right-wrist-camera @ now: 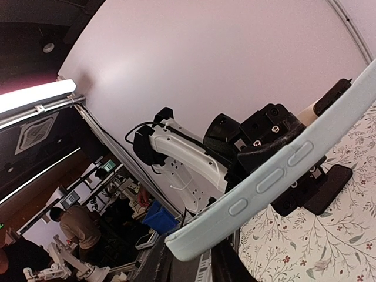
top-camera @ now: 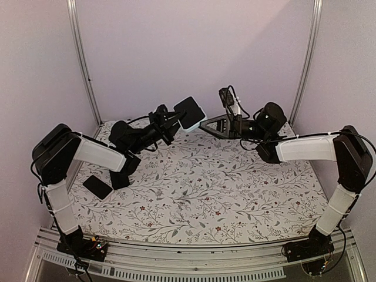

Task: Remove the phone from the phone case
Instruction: Remove the bottom right corner of the phone case from the phone.

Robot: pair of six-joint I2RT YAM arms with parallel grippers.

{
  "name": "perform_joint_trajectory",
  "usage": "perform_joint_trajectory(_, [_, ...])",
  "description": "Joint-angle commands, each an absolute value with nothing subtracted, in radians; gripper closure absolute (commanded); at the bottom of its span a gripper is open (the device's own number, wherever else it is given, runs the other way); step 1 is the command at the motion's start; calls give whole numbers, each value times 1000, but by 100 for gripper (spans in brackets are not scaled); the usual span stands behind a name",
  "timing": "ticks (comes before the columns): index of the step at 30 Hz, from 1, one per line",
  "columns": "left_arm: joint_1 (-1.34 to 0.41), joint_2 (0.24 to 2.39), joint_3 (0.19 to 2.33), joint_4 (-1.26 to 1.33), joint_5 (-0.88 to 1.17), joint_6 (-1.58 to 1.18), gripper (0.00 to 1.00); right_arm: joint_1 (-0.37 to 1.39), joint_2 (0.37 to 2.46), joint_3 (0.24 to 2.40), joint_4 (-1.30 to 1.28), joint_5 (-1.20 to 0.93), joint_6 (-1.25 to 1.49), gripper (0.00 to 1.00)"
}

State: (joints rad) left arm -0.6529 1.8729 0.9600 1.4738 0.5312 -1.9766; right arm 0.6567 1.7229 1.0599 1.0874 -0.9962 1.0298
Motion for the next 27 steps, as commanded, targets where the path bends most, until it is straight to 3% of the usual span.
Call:
perform_joint_trajectory(1, [-690, 1863, 926, 1663, 567, -1923, 100, 684, 1673, 1033, 1034, -947, 977, 69])
perform_joint_trajectory(6, [-680, 1858, 917, 1655, 573, -1913, 100, 684, 1614, 1000, 976, -919, 932, 49])
perform_joint_trajectory(11, [-680, 1859, 921, 1653, 574, -1911, 100, 683, 1578, 991, 913, -870, 900, 45])
perform_joint_trajectory(15, [-680, 1854, 929, 1641, 582, -1909, 100, 682, 1576, 1003, 869, -855, 888, 49])
perform_joint_trajectory(23, [-683, 1863, 939, 1671, 583, -1942, 100, 683, 1575, 1012, 868, -860, 876, 68])
perform_joint_trajectory(27, [-683, 1862, 950, 1677, 581, -1961, 100, 683, 1576, 1014, 870, -871, 851, 72])
